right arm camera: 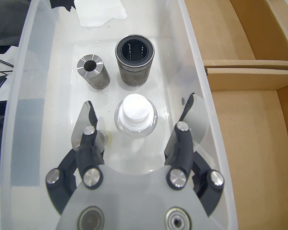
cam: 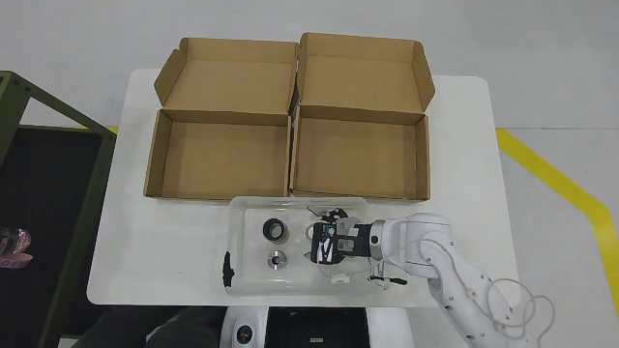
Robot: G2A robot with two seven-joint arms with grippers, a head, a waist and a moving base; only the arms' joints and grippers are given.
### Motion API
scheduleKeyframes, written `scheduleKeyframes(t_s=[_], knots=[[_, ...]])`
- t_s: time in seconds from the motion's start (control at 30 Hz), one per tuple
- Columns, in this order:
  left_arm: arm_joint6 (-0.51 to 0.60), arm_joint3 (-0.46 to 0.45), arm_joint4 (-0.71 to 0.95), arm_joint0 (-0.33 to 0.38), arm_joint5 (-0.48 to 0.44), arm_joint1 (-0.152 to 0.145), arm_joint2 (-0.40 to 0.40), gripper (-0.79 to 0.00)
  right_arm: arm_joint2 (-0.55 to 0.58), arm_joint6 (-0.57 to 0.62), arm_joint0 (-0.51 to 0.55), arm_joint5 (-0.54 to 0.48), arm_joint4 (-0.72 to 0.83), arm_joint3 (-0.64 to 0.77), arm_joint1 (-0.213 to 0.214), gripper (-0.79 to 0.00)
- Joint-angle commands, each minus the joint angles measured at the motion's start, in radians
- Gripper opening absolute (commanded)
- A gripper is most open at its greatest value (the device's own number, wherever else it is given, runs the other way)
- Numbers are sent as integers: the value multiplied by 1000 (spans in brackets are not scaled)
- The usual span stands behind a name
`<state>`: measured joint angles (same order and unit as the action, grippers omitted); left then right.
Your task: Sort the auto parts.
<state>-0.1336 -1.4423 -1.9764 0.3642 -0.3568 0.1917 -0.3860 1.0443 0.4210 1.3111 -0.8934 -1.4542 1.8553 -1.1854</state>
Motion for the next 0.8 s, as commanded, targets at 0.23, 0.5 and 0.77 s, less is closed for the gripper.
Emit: scheduleKeyframes(t_s=[0.23,0.5,0.77], knots=[[0,0,0,0,0,0,0,0,-17,-2,-16,8,2,-16,4,-456],[0,0,0,0,0,0,0,0,-20,-27,-21,-11,21,-12,10,-785],[0,0,0,0,0,0,0,0,0,-89,-11,-44,89,28,20,-785]])
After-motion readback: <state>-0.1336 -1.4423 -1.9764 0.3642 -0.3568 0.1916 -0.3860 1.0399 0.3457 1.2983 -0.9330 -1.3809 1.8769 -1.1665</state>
